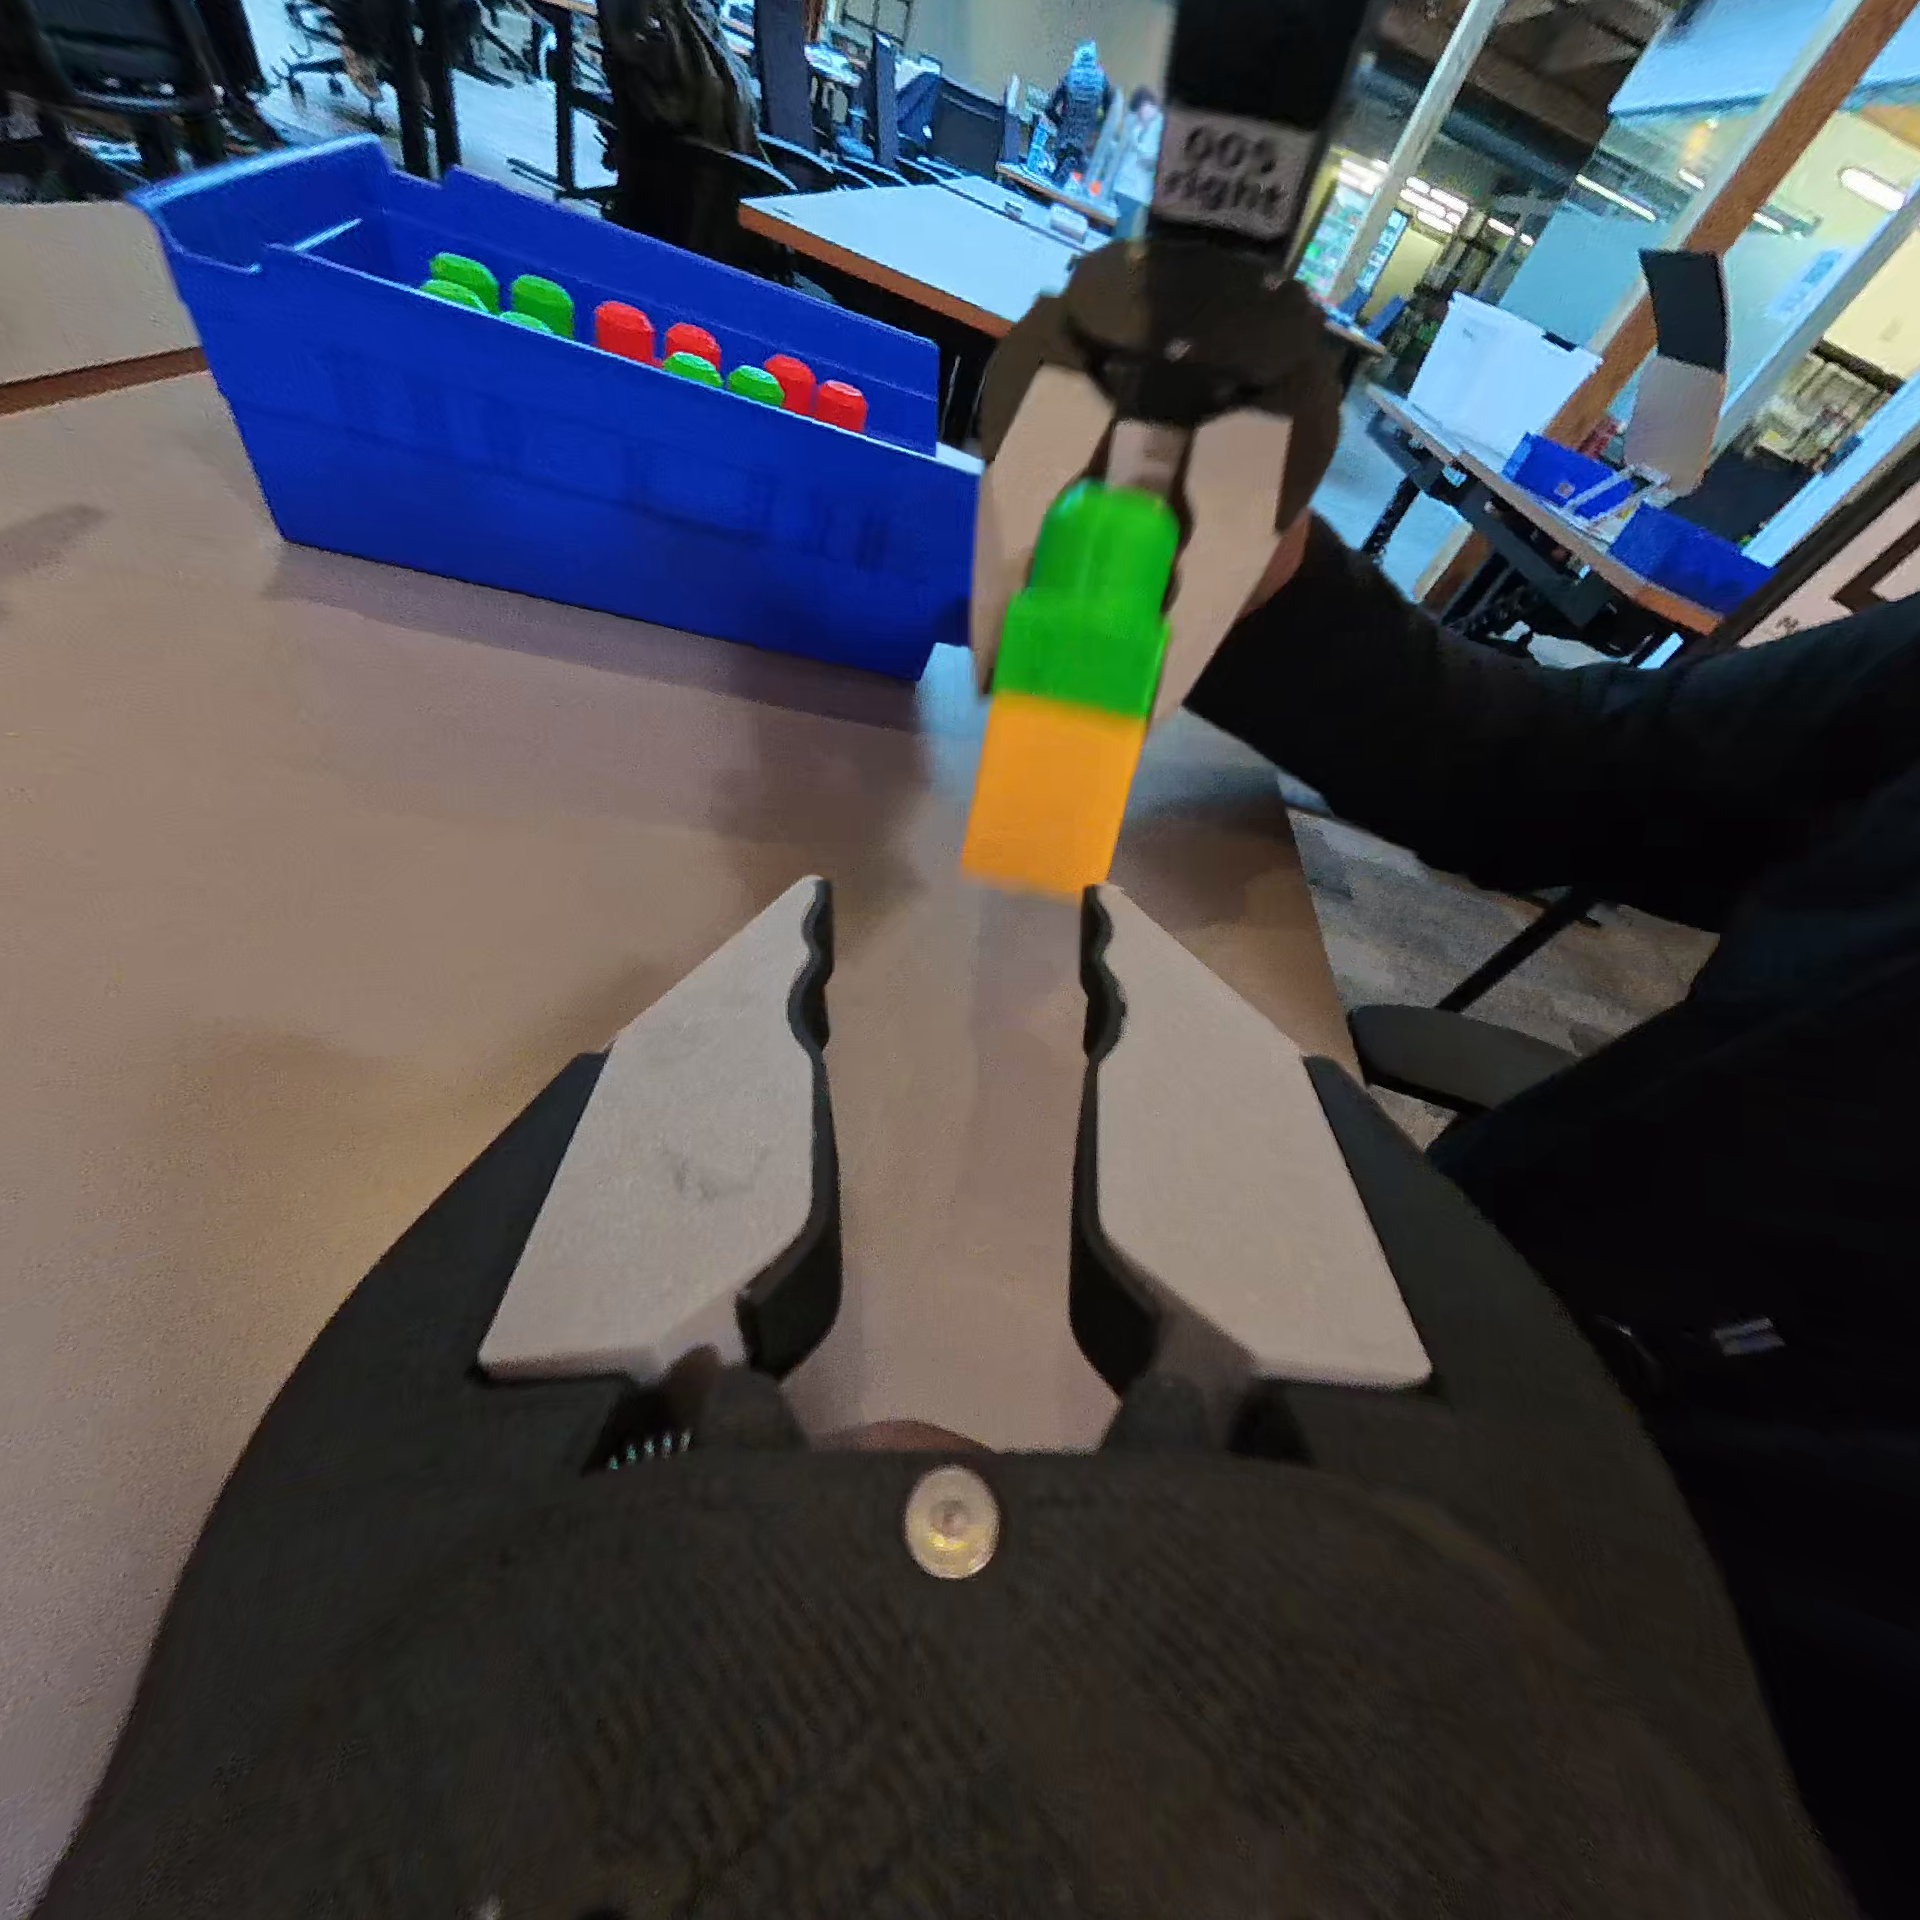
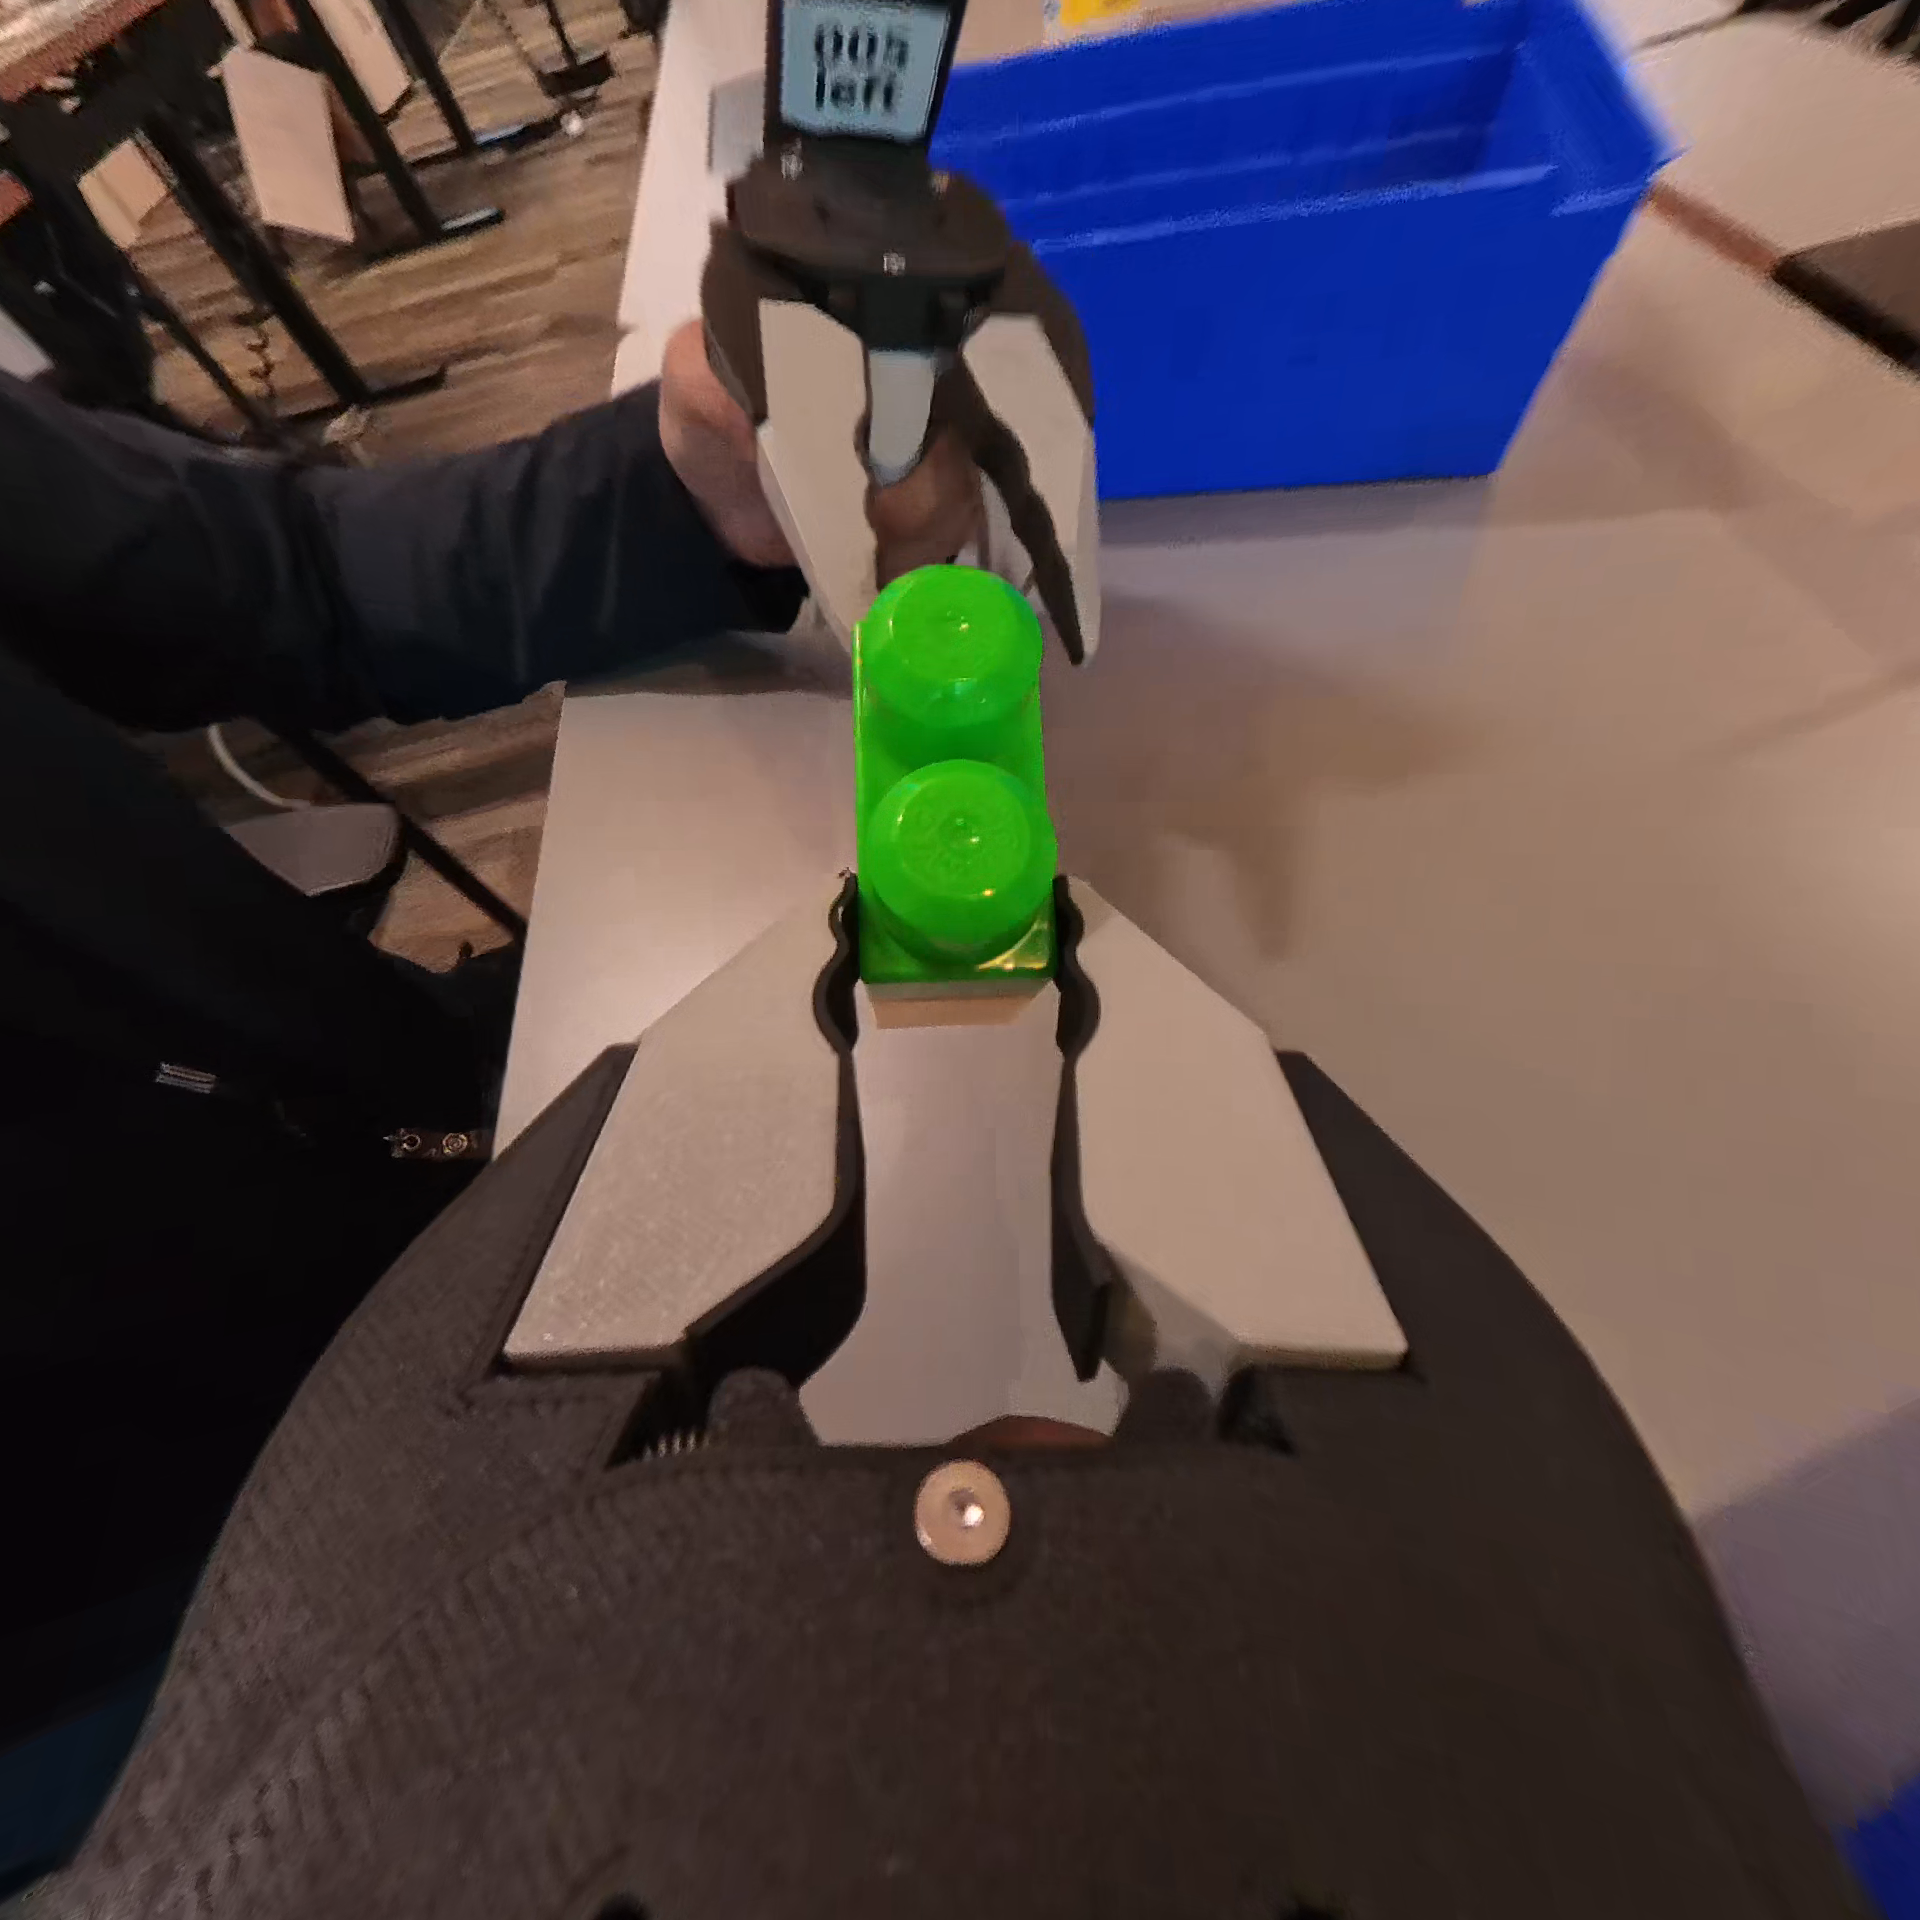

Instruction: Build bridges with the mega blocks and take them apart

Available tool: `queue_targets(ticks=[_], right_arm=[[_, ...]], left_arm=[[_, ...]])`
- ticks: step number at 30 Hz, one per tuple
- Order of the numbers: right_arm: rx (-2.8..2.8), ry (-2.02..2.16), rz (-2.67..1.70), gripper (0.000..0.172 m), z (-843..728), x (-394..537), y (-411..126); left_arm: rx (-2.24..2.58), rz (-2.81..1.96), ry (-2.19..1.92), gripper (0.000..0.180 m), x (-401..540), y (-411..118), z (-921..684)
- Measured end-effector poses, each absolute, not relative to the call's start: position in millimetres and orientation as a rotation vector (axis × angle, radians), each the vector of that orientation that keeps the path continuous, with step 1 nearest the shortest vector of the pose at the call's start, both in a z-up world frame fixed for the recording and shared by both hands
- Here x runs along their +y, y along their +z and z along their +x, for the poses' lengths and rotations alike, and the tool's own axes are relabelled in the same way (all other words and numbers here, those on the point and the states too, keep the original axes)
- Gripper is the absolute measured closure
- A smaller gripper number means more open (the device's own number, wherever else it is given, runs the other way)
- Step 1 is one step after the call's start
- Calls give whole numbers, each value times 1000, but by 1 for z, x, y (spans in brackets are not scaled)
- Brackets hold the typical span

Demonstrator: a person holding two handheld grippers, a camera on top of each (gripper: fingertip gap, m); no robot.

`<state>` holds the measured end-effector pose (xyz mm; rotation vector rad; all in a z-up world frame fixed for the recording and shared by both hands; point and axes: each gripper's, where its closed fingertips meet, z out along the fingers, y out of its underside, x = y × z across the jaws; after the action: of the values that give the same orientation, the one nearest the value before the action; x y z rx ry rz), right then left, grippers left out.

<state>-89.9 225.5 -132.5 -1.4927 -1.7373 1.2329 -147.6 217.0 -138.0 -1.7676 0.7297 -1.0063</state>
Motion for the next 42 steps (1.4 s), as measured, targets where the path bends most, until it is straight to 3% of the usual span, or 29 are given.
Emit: queue_targets(ticks=[7,11,22,31,38,42], right_arm=[[-1427,861,-1610,139,35,335,-69],[-1387,732,-1776,139,88,388,-92],[-1748,355,-1986,139,122,424,-191],[-1635,180,-2030,138,151,452,-198],[-1520,356,-1976,132,153,443,-166],[-1328,481,-1875,131,141,436,-112]], left_arm=[[700,-1798,-1006,134,221,-143,-149],[737,-1832,-978,134,221,-152,-144],[743,-1892,-933,134,225,-168,-145],[779,-1894,-940,134,221,-169,-140],[771,-1909,-955,134,221,-171,-141],[784,-1909,-956,134,220,-171,-139]])
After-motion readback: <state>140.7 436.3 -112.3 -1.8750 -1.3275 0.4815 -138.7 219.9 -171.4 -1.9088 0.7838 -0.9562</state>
